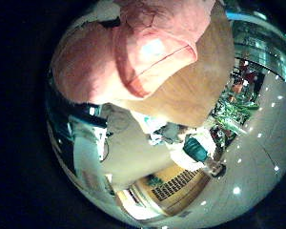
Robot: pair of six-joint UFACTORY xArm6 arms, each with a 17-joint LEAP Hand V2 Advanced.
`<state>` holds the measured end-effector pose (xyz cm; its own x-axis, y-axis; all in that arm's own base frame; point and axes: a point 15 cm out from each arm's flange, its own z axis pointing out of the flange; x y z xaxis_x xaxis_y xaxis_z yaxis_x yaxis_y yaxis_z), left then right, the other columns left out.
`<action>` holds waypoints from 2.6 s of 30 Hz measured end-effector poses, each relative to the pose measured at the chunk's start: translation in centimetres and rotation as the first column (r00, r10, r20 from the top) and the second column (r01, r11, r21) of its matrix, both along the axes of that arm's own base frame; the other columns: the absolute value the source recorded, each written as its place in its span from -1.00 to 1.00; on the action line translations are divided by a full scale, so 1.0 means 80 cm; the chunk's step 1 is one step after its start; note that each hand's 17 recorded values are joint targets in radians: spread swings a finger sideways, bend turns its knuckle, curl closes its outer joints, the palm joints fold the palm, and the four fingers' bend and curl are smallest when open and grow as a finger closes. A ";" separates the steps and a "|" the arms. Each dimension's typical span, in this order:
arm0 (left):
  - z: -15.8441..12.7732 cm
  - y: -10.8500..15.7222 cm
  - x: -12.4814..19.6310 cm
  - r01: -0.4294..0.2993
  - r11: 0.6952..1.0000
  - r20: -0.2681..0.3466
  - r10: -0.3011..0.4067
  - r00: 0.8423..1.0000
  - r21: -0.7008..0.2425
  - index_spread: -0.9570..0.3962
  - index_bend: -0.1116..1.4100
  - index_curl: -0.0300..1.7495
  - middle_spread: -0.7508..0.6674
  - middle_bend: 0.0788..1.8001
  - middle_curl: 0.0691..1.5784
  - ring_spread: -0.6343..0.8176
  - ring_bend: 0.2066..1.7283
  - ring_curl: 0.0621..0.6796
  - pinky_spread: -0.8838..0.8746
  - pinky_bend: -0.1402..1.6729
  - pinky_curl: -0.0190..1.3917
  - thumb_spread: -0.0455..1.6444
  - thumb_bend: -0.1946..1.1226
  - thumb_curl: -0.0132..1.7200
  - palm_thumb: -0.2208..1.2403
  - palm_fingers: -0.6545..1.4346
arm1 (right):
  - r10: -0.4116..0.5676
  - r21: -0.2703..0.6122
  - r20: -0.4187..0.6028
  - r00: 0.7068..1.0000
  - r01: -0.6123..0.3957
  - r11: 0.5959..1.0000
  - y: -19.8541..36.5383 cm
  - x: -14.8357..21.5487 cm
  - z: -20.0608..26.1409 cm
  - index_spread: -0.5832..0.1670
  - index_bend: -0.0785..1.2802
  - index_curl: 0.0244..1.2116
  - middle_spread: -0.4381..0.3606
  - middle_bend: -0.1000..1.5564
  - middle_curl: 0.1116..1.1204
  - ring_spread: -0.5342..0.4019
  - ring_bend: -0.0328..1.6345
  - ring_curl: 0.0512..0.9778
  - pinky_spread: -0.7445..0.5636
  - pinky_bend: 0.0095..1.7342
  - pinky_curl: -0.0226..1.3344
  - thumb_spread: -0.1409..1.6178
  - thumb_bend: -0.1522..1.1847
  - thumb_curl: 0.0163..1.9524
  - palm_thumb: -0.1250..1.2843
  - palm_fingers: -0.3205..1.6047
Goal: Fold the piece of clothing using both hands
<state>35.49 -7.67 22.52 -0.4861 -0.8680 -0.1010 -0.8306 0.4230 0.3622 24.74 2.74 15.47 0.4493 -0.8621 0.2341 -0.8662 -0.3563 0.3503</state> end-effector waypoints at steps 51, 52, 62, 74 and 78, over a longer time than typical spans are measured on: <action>0.086 0.047 -0.067 0.045 0.997 -0.170 -0.055 0.984 -0.059 -0.68 -0.51 0.66 -0.77 0.04 0.17 -0.77 0.43 0.41 -0.76 0.28 -0.08 0.34 -0.72 -0.18 0.36 0.70 | -0.137 0.180 0.304 0.943 0.085 0.980 -0.022 0.080 0.177 -0.48 0.31 0.42 -0.41 0.42 0.44 -0.38 0.59 0.27 -0.25 0.46 0.01 0.39 -0.80 -0.41 0.53 0.48; 0.093 0.047 -0.069 0.048 0.997 -0.168 -0.057 0.984 -0.060 -0.67 -0.51 0.67 -0.77 0.04 0.17 -0.77 0.44 0.41 -0.76 0.28 -0.08 0.34 -0.72 -0.18 0.36 0.70 | -0.142 0.191 0.307 0.941 0.085 0.978 -0.019 0.081 0.187 -0.48 0.31 0.43 -0.41 0.42 0.44 -0.38 0.59 0.28 -0.25 0.45 0.01 0.39 -0.80 -0.41 0.53 0.48; 0.129 0.056 -0.008 0.027 0.999 -0.116 -0.032 0.993 -0.039 -0.66 -0.51 0.67 -0.77 0.05 0.17 -0.77 0.43 0.41 -0.76 0.28 -0.08 0.34 -0.72 -0.18 0.35 0.70 | -0.156 0.209 0.336 0.929 0.087 0.974 -0.007 0.142 0.241 -0.46 0.32 0.45 -0.38 0.43 0.43 -0.39 0.59 0.28 -0.25 0.44 0.04 0.38 -0.79 -0.39 0.54 0.48; 0.099 0.063 0.030 -0.025 0.999 -0.163 0.019 0.986 -0.035 -0.65 -0.50 0.68 -0.78 0.04 0.17 -0.78 0.44 0.42 -0.76 0.28 -0.07 0.34 -0.72 -0.18 0.35 0.69 | -0.108 0.180 0.224 0.969 0.068 0.981 0.013 0.152 0.188 -0.63 -0.48 0.21 -0.61 0.13 0.23 -0.51 0.51 0.16 -0.59 0.42 -0.05 0.42 -0.87 -0.54 -0.01 -0.09; 0.090 0.063 0.033 -0.025 0.999 -0.182 0.019 0.983 -0.032 -0.65 -0.50 0.68 -0.78 0.04 0.17 -0.78 0.43 0.42 -0.77 0.28 -0.07 0.34 -0.72 -0.18 0.36 0.69 | -0.046 0.160 0.152 0.987 0.021 0.987 0.034 0.121 0.148 -0.70 -0.52 0.10 -0.77 0.04 0.14 -0.53 0.39 0.04 -0.52 0.30 -0.12 0.39 -0.87 -0.61 -0.23 -0.22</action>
<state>38.12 -2.59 29.70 -0.4744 -0.8801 0.0165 -0.7617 0.4198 0.4935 34.44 5.44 27.31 0.3883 -0.9078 0.1585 -0.9180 -0.3660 0.1526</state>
